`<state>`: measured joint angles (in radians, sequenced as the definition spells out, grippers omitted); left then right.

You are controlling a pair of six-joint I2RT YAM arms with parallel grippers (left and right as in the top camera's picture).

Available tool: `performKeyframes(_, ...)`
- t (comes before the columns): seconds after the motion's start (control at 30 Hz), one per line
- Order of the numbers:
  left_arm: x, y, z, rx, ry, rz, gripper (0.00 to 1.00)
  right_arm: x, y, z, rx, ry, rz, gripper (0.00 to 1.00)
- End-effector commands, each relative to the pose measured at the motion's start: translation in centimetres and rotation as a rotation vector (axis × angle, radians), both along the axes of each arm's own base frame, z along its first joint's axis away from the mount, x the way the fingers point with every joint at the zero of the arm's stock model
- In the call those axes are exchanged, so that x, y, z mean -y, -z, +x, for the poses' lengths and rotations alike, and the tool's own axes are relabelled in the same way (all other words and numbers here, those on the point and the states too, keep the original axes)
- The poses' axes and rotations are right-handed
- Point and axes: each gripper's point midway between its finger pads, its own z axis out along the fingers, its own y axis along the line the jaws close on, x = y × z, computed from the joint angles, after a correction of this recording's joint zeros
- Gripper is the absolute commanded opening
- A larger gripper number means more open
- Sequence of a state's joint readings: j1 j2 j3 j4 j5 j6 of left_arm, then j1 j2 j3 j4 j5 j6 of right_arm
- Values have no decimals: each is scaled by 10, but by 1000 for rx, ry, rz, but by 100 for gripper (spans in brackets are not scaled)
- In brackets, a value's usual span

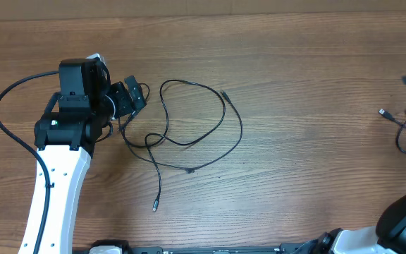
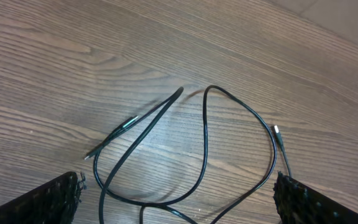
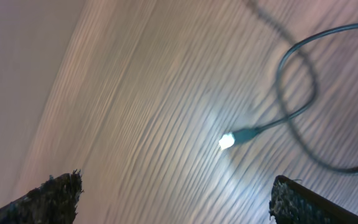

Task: Untangle cables
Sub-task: 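Move the right gripper left to the central cable tangle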

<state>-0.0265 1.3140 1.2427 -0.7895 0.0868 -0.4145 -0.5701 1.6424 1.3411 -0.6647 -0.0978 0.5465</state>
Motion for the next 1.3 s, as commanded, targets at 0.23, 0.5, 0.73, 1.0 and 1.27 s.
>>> performKeyframes(0.23, 2, -7, 4, 17, 21, 4, 100, -165, 0, 21, -110, -436, -6, 97)
performKeyframes(0.5, 2, -6, 4, 16, 21, 4, 100, -298, 9, 3, -182, -817, -60, 95)
performKeyframes(0.73, 2, -6, 4, 16, 21, 4, 99, -368, 17, -26, -222, -1018, -75, 96)
performKeyframes(1.0, 2, -7, 4, 17, 21, 4, 100, -429, 34, -56, -281, -1042, 6, 100)
performKeyframes(1.27, 2, -7, 4, 17, 21, 4, 100, -465, 29, -71, -276, -932, 184, 100)
